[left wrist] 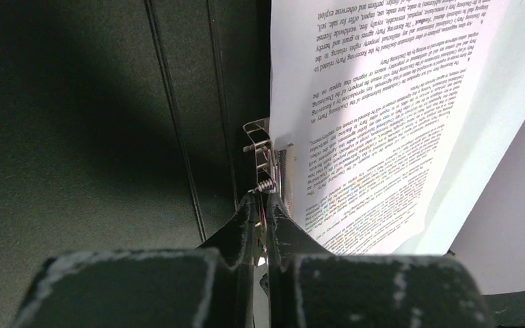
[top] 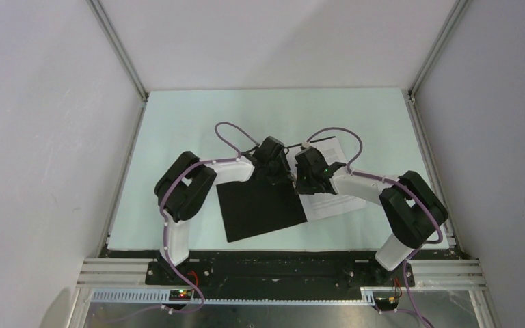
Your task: Put the files into the folder
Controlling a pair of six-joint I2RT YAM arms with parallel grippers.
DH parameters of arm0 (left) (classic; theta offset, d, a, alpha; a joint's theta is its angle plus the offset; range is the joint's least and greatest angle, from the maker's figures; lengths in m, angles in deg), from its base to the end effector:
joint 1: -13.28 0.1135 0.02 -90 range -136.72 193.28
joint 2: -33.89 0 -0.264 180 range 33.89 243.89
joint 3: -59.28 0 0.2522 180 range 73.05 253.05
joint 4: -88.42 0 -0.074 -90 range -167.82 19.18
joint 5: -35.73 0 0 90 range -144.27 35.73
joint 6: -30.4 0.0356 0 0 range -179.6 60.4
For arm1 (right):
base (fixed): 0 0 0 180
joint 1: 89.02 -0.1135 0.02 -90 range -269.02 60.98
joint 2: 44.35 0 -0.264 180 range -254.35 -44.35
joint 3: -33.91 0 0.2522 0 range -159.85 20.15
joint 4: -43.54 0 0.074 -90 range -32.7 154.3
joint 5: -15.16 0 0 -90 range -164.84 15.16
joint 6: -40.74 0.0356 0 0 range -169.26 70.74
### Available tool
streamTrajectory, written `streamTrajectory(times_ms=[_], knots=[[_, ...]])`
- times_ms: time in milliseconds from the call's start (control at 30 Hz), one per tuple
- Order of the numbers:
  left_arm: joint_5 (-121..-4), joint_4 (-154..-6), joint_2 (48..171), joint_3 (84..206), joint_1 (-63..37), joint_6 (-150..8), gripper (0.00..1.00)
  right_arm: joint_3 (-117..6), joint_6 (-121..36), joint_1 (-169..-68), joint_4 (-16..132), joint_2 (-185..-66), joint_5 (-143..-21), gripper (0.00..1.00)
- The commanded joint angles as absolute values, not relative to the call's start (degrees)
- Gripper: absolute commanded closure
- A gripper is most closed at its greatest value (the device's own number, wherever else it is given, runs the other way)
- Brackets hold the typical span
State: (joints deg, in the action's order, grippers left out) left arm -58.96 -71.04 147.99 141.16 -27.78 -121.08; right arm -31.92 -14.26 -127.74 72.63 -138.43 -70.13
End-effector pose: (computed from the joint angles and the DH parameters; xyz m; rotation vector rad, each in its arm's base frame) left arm 0.3053 -0.2698 0.1329 -0.4405 2.6552 -0.7763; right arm 0.2515 0.1979 0.1653 -0.0533 2.6124 0.3732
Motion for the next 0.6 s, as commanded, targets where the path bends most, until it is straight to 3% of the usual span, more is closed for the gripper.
streamTrajectory(times_ms=[0,233,567], knots=[[-45.77,-57.94,156.09,135.89,-26.31,-115.54,1.0,-29.04,-17.71,-125.09,89.71,-136.76,-63.81,1.0],[-46.81,-58.97,157.02,135.78,-26.3,-115.41,0.98,-30.88,-18.77,-124.57,92.01,-136.34,-61.26,1.0],[-47.04,-59.5,157.16,134.88,-25.99,-115.16,0.84,-30.87,-19.03,-124.15,91.58,-137.71,-59.31,1.0]])
